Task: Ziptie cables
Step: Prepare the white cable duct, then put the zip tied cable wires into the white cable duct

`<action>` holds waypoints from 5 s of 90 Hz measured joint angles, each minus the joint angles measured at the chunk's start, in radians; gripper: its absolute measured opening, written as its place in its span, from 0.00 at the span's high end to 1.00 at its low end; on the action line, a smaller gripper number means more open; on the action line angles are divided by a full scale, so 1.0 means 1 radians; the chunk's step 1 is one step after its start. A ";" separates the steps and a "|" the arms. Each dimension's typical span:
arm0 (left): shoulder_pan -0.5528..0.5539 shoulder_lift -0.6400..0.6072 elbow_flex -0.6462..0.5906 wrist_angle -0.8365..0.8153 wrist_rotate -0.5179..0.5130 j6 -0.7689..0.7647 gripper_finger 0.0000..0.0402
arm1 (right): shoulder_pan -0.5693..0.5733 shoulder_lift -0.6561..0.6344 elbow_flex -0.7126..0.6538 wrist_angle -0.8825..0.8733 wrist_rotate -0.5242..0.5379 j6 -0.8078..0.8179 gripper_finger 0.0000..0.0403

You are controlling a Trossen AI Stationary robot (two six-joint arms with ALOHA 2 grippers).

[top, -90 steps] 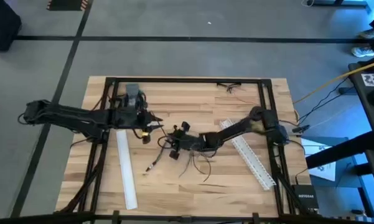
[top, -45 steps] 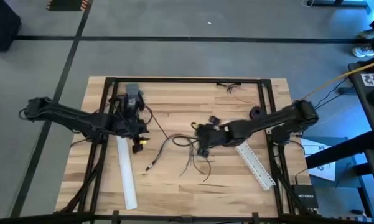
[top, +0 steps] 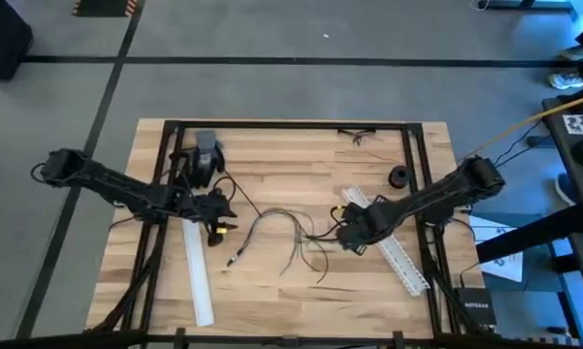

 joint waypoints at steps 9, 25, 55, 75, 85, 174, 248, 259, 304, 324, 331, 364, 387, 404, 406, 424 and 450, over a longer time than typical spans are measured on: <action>0.000 0.000 0.000 0.000 0.000 0.011 0.59 | -0.017 -0.003 -0.065 0.079 -0.043 0.000 0.51; 0.000 0.000 0.000 0.000 -0.002 0.027 0.59 | -0.024 -0.005 -0.148 0.220 -0.083 -0.053 0.53; 0.000 0.000 -0.001 0.030 -0.003 0.058 0.59 | -0.022 -0.002 -0.167 0.500 -0.002 -0.438 0.96; 0.000 0.000 -0.001 0.025 -0.002 0.062 0.59 | -0.052 0.005 -0.166 0.780 0.083 -0.763 0.98; 0.000 0.001 -0.001 0.023 0.027 0.060 0.59 | -0.078 0.019 -0.167 0.826 0.087 -0.799 0.98; -0.089 0.600 0.301 0.081 -0.277 -0.118 0.59 | -0.094 0.023 -0.148 0.851 0.120 -0.825 0.99; -0.312 0.319 0.458 -0.525 -0.268 0.264 1.00 | -0.102 0.079 -0.147 1.003 0.113 -0.831 0.99; -0.351 0.291 0.502 -0.519 -0.269 0.278 1.00 | -0.127 0.148 -0.147 1.095 0.092 -0.832 0.99; -0.369 0.291 0.577 -0.498 -0.278 0.322 1.00 | -0.141 0.337 0.132 1.048 -0.046 -0.738 0.93; -0.369 0.291 0.577 -0.501 -0.278 0.322 1.00 | -0.132 0.298 0.327 0.723 -0.080 -0.728 0.68; -0.369 0.291 0.577 -0.500 -0.278 0.330 1.00 | -0.127 0.292 0.377 0.737 -0.113 -0.734 0.60; -0.370 0.290 0.578 -0.471 -0.280 0.335 1.00 | -0.104 0.399 0.381 1.094 -0.165 -0.745 0.41; -0.369 0.290 0.578 -0.472 -0.304 0.330 1.00 | -0.074 0.459 0.381 1.125 -0.243 -0.715 0.42; -0.369 0.290 0.578 -0.473 -0.321 0.324 1.00 | -0.031 0.454 0.398 1.006 -0.130 -0.714 0.59; -0.369 0.290 0.578 -0.472 -0.321 0.324 1.00 | -0.026 0.453 0.401 0.993 -0.126 -0.714 0.62; -0.368 0.290 0.578 -0.459 -0.330 0.331 1.00 | 0.005 0.451 0.403 0.906 -0.118 -0.711 0.97; -0.369 0.290 0.578 -0.374 -0.332 0.396 1.00 | 0.046 0.449 0.531 0.629 -0.056 -0.668 0.99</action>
